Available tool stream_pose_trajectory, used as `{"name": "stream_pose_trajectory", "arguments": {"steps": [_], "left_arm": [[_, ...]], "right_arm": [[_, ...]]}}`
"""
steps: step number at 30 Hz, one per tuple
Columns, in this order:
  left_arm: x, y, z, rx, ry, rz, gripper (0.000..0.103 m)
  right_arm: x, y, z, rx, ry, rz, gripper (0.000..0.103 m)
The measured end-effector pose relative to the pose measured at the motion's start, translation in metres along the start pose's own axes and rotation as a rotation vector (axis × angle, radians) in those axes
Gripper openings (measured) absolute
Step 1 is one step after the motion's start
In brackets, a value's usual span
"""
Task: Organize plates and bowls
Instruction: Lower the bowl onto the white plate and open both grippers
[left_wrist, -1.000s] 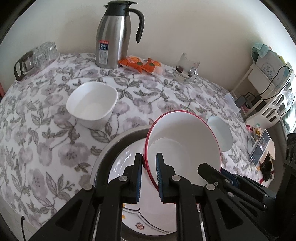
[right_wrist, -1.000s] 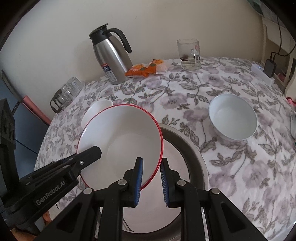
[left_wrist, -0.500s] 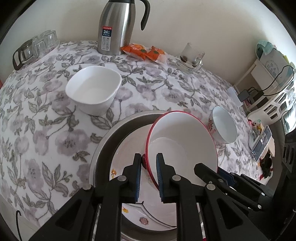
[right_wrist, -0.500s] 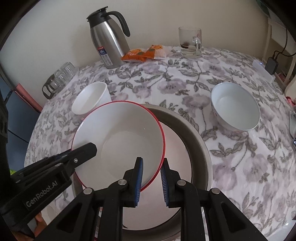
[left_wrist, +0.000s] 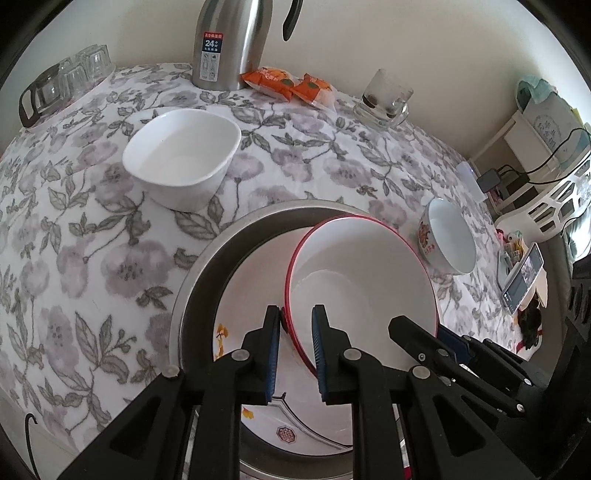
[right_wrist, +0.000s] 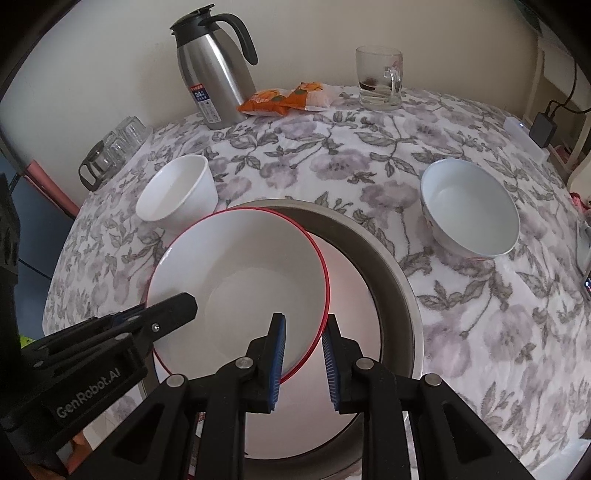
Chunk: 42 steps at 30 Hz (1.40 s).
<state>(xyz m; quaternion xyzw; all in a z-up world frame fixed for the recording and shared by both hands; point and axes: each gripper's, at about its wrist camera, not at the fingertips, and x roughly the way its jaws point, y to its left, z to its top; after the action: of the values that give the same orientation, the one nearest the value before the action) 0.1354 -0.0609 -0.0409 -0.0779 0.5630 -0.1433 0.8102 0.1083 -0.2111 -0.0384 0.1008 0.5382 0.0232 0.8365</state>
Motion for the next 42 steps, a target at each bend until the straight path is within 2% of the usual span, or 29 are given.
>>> {"name": "stream_pose_trajectory", "arguments": {"steps": [7, 18, 26, 27, 29, 31, 36, 42], "left_arm": [[0.004, 0.000, -0.001, 0.002, 0.022, 0.022, 0.016], [0.004, 0.002, -0.002, -0.006, 0.028, 0.014, 0.016], [0.002, 0.005, 0.000, -0.018, 0.028, -0.006, 0.021], [0.000, 0.005, 0.001, -0.018, 0.023, -0.010, 0.021], [-0.003, 0.006, 0.002, -0.021, 0.013, -0.011, 0.030], [-0.006, 0.007, 0.003, -0.026, -0.001, -0.005, 0.034], [-0.017, 0.013, 0.006, -0.054, -0.045, -0.006, 0.035], [-0.034, 0.025, 0.011, -0.106, -0.120, 0.033, 0.035]], "right_arm": [[-0.001, 0.003, 0.000, -0.017, 0.005, 0.002, 0.024], [-0.001, 0.003, 0.000, -0.018, 0.009, 0.006, 0.024], [-0.001, 0.001, 0.001, -0.008, 0.014, 0.019, 0.024], [-0.001, 0.001, 0.001, -0.007, 0.014, 0.020, 0.024], [-0.002, 0.001, 0.001, -0.008, 0.013, 0.020, 0.024], [-0.004, 0.000, 0.002, -0.007, 0.003, 0.018, 0.024], [-0.015, -0.006, 0.007, 0.015, -0.041, 0.005, 0.024], [-0.026, -0.014, 0.011, 0.047, -0.085, 0.009, 0.023]]}}
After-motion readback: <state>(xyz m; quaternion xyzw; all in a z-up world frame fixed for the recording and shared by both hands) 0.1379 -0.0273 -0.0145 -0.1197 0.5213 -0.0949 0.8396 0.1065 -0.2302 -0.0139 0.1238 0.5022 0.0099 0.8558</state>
